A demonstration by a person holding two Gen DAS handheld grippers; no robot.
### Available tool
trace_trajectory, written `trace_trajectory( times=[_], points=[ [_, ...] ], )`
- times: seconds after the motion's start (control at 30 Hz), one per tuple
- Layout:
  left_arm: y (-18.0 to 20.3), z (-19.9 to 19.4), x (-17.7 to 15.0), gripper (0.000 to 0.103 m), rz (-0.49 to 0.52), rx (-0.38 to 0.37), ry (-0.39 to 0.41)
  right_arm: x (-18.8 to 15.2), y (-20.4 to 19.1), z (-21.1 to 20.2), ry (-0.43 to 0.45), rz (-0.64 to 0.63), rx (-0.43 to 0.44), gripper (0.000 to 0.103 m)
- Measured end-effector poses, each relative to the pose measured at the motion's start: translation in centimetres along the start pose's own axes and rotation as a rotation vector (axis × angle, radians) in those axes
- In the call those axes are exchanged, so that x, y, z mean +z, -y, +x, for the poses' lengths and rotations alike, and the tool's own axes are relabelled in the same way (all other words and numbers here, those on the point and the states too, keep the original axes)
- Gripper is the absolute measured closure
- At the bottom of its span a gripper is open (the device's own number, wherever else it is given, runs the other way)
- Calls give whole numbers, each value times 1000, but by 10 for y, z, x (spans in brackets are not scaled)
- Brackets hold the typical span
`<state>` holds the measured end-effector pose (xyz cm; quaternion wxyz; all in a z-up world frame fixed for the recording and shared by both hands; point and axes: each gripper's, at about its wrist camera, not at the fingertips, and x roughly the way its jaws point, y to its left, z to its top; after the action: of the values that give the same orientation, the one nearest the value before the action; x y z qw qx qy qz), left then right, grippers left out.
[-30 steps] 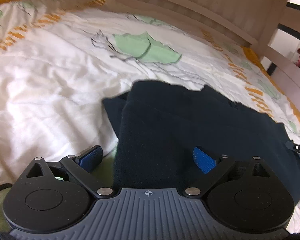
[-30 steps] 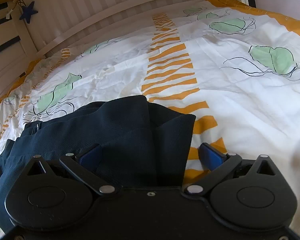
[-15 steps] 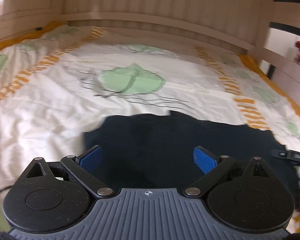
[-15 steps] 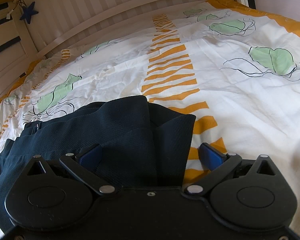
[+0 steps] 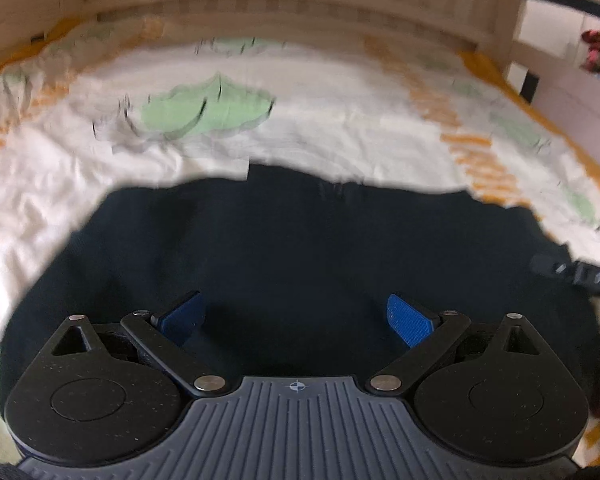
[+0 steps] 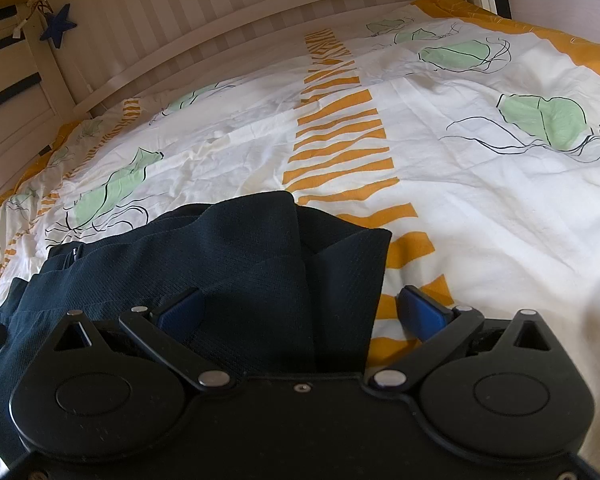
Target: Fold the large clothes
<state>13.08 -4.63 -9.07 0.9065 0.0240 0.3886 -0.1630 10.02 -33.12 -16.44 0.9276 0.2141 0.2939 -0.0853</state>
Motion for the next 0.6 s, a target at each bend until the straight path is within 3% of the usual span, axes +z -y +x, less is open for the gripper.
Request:
trace_trajectory(
  times=[0.2, 0.4, 0.6],
  points=[
    [1, -1, -18, 0, 2, 12, 82, 0, 0, 0, 0, 0, -2, 1],
    [8, -1, -21, 0, 25, 39, 98, 0, -1, 0, 0, 0, -1, 1],
    [5, -2, -23, 1, 26, 20, 112, 0, -1, 0, 0, 0, -2, 1]
  ],
)
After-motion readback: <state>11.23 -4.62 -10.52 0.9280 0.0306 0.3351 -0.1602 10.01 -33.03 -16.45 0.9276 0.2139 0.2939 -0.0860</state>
